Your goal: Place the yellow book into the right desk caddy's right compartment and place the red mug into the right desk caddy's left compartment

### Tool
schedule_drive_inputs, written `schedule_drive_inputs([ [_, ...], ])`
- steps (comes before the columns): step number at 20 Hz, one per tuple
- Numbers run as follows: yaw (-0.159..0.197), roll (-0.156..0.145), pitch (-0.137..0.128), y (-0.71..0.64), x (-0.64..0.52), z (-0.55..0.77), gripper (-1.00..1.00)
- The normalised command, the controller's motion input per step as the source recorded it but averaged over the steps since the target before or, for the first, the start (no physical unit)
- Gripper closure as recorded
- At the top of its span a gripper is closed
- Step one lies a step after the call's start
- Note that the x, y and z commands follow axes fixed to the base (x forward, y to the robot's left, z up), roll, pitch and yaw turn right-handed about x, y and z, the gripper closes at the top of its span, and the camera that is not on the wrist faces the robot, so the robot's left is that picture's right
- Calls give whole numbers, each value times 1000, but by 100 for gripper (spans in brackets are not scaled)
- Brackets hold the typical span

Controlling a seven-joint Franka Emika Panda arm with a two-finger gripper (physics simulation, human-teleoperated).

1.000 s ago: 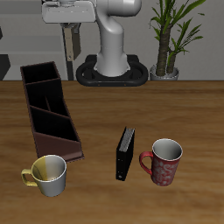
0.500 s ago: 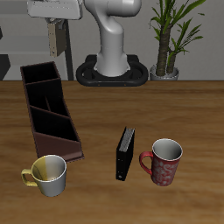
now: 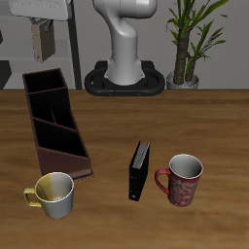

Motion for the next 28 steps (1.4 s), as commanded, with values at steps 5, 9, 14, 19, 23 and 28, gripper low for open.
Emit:
schedule_drive_inputs([
  [5,2,37,-5,-140,188,76,100],
  [9,20,9,-7,73,44,-49,100],
  [14,-17,-5,-1,-124,79,-135,100],
  [19,3,-13,14,-96,21,-193,100],
  [23,-18,-5,-5,-156,14,-60,100],
  [28,-14,-15,1,-85,14,-143,100],
])
